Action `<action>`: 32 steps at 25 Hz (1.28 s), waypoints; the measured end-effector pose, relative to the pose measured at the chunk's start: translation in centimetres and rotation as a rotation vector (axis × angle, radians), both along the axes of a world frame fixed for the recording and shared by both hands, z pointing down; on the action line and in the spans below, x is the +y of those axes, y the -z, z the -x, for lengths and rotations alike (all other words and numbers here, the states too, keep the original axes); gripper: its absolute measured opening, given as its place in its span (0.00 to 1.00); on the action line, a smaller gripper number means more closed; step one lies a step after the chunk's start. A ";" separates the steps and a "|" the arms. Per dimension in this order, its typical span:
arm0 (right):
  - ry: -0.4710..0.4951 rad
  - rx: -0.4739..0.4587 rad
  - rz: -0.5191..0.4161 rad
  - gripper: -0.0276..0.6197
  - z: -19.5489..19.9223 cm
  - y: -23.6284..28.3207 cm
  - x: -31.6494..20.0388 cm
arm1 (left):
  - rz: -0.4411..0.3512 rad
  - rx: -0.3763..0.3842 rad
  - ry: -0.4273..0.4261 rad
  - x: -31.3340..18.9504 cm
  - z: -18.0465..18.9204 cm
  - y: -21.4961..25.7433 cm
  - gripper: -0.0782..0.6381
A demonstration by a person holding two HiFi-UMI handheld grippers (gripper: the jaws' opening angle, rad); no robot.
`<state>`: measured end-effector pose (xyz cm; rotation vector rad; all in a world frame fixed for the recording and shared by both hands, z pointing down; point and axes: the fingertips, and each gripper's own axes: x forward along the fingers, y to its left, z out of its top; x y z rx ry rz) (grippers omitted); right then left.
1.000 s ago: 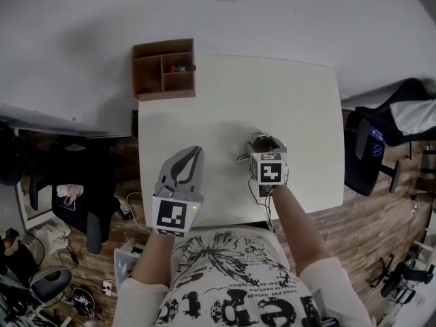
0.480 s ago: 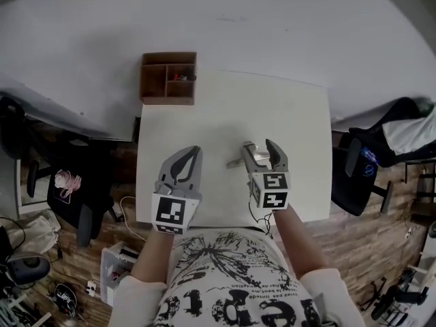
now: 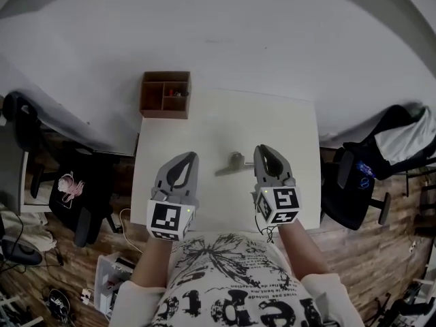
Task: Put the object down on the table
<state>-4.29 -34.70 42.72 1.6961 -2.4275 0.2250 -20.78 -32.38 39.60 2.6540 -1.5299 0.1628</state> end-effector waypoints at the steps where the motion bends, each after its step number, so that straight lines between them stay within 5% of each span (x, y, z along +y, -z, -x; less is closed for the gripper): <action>1: 0.006 -0.004 -0.028 0.06 -0.3 1.1 0.3 | -0.003 -0.005 0.008 0.1 -0.1 0.5 0.13; 10: 0.019 0.012 -0.205 0.03 -2.8 6.6 2.9 | -0.069 -0.024 0.037 1.9 -1.8 3.6 0.13; 32: 0.076 -0.022 -0.149 0.03 -3.9 5.4 4.9 | -0.104 -0.032 0.054 4.5 -4.5 4.9 0.13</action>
